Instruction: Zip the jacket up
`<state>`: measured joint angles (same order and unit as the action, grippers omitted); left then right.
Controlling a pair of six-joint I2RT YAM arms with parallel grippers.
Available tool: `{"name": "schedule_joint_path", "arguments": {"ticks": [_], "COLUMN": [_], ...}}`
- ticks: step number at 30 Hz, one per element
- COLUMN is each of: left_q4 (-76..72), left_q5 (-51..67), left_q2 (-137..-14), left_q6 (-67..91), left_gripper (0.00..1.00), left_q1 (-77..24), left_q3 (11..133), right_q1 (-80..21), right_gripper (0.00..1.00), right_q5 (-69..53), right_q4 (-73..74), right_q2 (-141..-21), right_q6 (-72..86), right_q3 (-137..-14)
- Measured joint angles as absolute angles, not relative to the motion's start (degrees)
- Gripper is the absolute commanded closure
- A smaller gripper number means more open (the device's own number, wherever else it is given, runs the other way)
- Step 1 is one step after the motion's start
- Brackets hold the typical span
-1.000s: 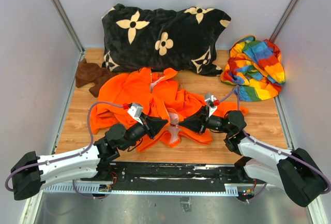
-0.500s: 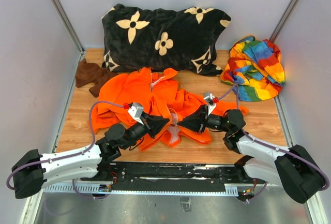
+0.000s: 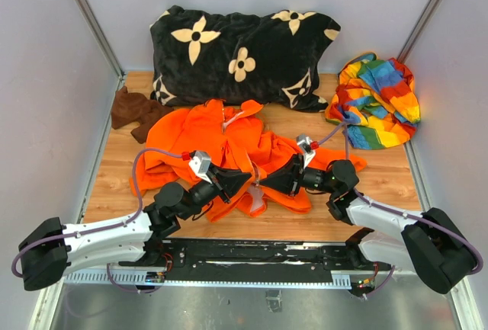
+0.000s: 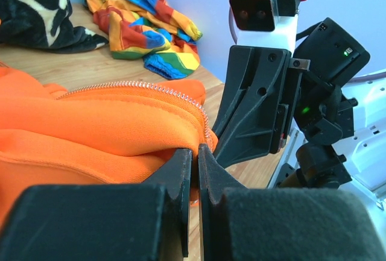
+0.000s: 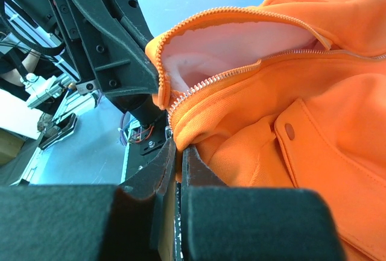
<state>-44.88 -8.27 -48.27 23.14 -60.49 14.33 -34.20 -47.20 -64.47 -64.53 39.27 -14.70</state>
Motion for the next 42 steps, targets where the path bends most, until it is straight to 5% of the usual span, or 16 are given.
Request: {"name": "schedule_joint_path", "arguments": {"ticks": [42], "left_q4": [-45.32], "left_q5": [-9.34], "left_q2": [-50.13], "left_q6": [22.33], "left_gripper": [1.00], "left_q1": [-60.51], "left_q3": [14.35], "right_q1": [-34.89], "right_gripper": [0.99], "right_q5": [-44.75], "right_q4": [-64.47], "right_q2": [-64.55], "right_q6": [42.02], "right_q3": [-15.38]}}
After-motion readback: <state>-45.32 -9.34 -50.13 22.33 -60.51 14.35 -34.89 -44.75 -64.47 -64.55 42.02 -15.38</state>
